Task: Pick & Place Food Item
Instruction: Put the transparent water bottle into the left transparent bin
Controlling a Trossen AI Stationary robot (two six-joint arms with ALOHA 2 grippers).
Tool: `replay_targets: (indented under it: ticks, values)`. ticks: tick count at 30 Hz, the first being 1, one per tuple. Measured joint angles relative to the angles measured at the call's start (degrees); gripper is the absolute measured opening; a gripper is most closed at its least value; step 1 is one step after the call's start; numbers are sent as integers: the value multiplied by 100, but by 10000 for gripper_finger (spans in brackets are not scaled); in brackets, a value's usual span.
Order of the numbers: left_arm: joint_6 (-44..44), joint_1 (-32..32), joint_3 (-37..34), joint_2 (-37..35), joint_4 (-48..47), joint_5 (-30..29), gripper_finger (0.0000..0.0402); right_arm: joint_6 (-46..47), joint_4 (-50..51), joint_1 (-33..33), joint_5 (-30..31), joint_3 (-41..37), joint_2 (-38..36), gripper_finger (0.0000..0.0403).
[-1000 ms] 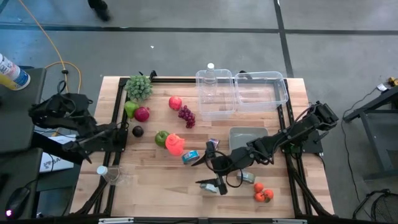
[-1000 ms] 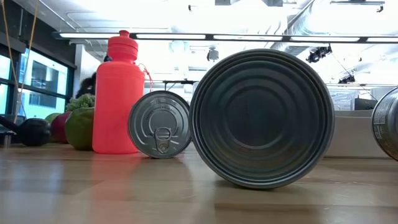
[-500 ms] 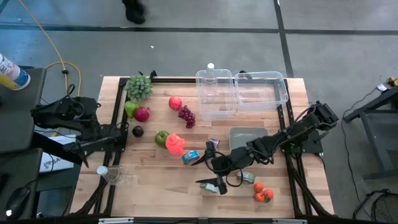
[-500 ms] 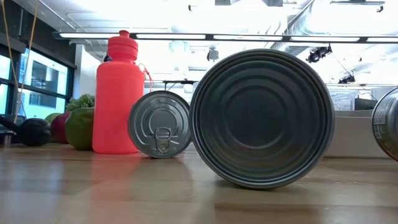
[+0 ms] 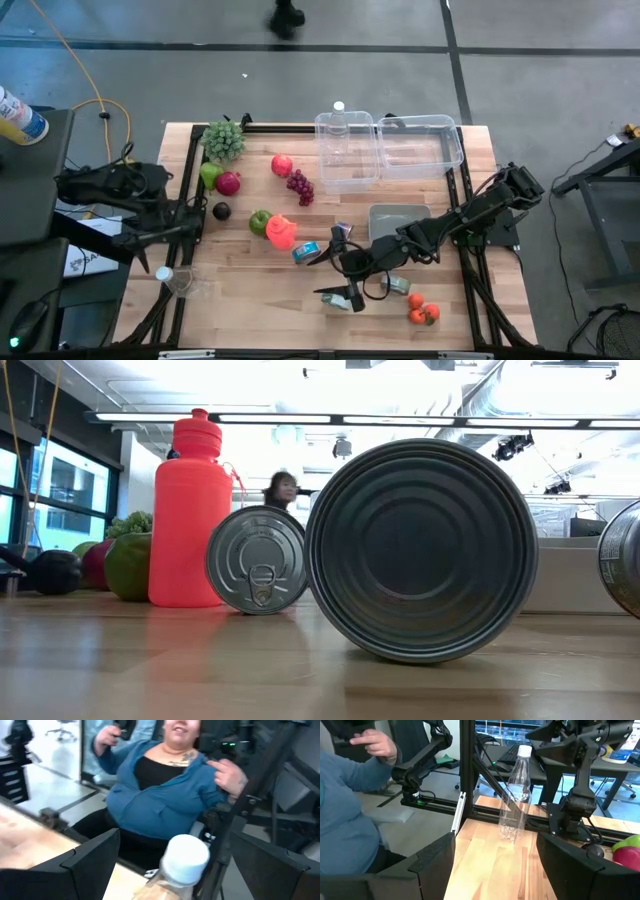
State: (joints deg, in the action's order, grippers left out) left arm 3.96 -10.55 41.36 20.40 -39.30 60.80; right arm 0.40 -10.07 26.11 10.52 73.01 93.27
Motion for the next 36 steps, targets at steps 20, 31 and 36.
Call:
replay_targets:
  ticks: [20,31,36]
  values:
    - [-382,-2249,-34,604,488,-1978,362,238,-6,0,0,0,-2,270]
    - [-533,-3000,-34,888,553,-2716,362,240,-6,0,0,0,-2,270]
    - [-687,-3006,-34,887,545,-2716,362,240,-4,2,0,0,-2,270]
